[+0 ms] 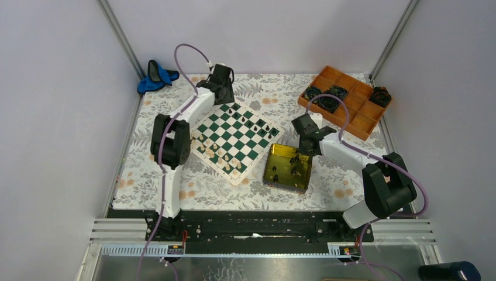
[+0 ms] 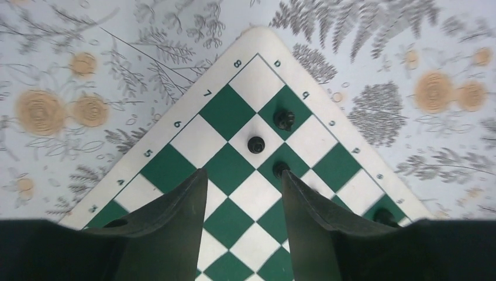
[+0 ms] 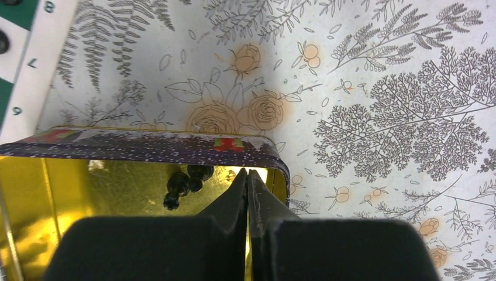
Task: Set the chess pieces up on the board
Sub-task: Place the chess piece on the chessboard, then pick up the chess piece from the storage box.
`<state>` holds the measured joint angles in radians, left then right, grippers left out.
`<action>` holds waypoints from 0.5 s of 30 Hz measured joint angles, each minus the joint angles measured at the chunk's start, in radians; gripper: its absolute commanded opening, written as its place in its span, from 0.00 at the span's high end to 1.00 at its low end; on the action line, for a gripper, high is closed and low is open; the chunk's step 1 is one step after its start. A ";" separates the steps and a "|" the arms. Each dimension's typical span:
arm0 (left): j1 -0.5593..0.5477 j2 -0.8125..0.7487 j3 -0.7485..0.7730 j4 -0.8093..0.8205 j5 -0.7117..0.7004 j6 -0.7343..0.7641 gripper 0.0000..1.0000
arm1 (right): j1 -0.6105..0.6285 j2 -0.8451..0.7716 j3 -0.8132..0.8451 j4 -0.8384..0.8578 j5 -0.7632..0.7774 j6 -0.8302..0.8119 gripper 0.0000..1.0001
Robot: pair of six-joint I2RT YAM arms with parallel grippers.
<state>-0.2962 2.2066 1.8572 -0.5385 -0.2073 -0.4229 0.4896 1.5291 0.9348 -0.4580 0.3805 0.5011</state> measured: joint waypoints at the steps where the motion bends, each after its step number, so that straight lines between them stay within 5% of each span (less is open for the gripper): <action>1: 0.000 -0.026 -0.006 0.000 -0.003 0.000 0.42 | 0.000 -0.004 0.004 0.000 -0.006 -0.003 0.99; 7: -0.008 -0.220 -0.090 0.007 -0.001 0.002 0.39 | 0.000 -0.037 0.033 -0.001 -0.029 -0.018 0.87; 15: -0.212 -0.455 -0.299 0.039 0.001 0.108 0.25 | 0.000 -0.105 0.087 -0.018 -0.021 -0.027 0.47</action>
<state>-0.5087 1.7519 1.5578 -0.4995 -0.2062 -0.3153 0.4896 1.4246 1.0214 -0.4755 0.3592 0.4736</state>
